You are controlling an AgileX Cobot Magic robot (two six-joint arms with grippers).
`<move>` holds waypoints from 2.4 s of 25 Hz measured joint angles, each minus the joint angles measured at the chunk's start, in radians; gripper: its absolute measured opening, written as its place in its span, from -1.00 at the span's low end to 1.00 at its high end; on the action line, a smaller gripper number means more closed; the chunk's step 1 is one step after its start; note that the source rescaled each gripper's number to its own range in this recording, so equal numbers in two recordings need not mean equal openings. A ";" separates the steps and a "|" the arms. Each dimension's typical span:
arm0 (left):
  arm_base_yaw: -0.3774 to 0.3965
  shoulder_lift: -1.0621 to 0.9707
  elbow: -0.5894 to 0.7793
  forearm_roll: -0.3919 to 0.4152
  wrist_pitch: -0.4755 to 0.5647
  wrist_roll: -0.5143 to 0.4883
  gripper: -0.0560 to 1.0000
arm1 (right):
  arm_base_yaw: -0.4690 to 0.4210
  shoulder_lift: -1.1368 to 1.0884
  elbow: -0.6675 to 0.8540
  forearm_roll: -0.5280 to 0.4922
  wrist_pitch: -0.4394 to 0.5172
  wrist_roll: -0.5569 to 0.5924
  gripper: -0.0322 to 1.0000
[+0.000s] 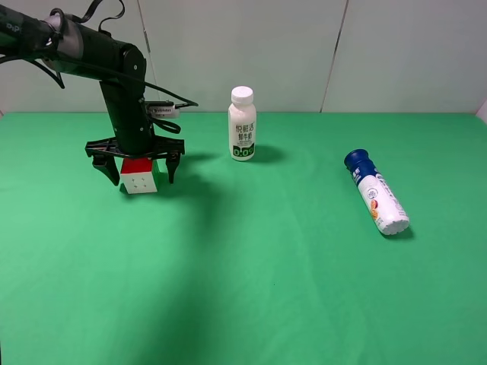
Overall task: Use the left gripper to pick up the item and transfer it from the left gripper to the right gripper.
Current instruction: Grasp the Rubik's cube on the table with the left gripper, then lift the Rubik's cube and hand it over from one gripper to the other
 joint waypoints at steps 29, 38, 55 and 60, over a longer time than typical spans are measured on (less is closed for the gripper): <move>0.000 -0.092 -0.050 0.000 0.072 0.001 -0.89 | 0.000 0.000 0.000 0.000 0.000 0.000 1.00; 0.000 -0.245 -0.050 -0.005 0.177 0.002 -0.89 | 0.000 0.000 0.000 0.000 0.000 0.000 1.00; -0.012 -0.434 -0.050 -0.287 0.242 0.161 -0.89 | 0.000 0.000 0.000 0.000 0.000 0.000 1.00; -0.058 -0.434 -0.050 -0.363 0.224 0.200 -0.89 | 0.000 0.000 0.000 0.000 0.000 0.000 1.00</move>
